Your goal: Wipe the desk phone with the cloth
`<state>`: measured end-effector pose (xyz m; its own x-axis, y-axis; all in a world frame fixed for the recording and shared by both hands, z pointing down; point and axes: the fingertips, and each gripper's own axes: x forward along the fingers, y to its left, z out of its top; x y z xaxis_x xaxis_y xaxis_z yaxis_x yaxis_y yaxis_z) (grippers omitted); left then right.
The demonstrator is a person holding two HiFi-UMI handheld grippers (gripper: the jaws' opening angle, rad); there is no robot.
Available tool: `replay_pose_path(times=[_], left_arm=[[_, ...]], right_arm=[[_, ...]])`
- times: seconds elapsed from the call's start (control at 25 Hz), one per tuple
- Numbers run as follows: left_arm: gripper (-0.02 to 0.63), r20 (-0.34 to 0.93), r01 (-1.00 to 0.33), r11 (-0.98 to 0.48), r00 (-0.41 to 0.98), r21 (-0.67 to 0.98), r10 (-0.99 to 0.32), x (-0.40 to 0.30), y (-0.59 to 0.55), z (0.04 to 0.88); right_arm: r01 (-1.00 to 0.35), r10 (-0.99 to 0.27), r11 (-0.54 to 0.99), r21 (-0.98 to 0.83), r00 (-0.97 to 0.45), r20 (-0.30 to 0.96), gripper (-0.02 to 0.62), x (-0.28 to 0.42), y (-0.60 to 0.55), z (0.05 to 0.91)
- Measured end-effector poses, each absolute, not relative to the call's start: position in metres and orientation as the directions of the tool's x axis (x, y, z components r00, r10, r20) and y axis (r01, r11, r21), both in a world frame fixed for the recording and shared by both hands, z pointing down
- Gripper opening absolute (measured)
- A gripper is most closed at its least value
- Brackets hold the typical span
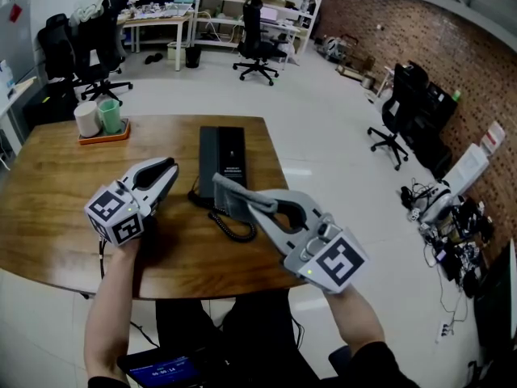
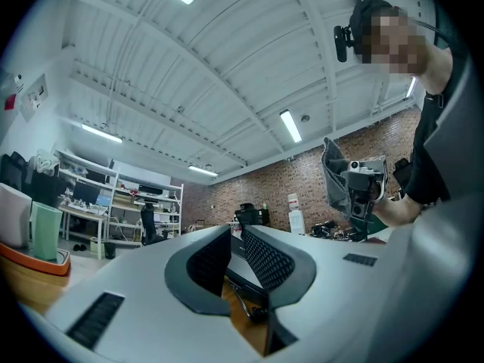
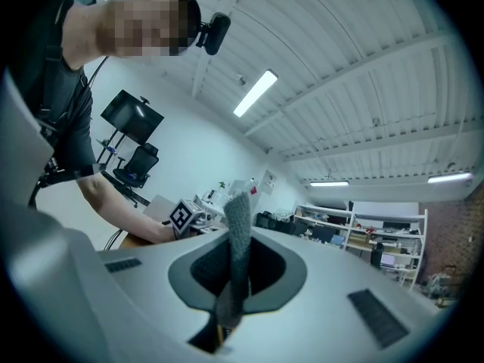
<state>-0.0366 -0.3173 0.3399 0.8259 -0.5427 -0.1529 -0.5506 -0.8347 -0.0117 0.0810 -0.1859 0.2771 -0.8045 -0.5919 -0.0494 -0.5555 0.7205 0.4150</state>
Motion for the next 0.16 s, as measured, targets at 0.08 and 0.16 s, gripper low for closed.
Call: replay_pose_path(times=[0.08, 0.16], left_arm=[[0.041, -0.153, -0.550, -0.835, 0.826, -0.011, -0.542, -0.0370, -0.3178, 0.3398], [0.041, -0.155, -0.551, -0.834, 0.826, -0.013, -0.543, -0.0378, -0.3192, 0.3396]], right_arm=[[-0.555, -0.592, 0.721, 0.414, -0.805, -0.048, 0.025, 0.0803, -0.1867, 0.2787], [-0.555, -0.592, 0.721, 0.415, -0.805, -0.047, 0.025, 0.0800, -0.1877, 0.2795]])
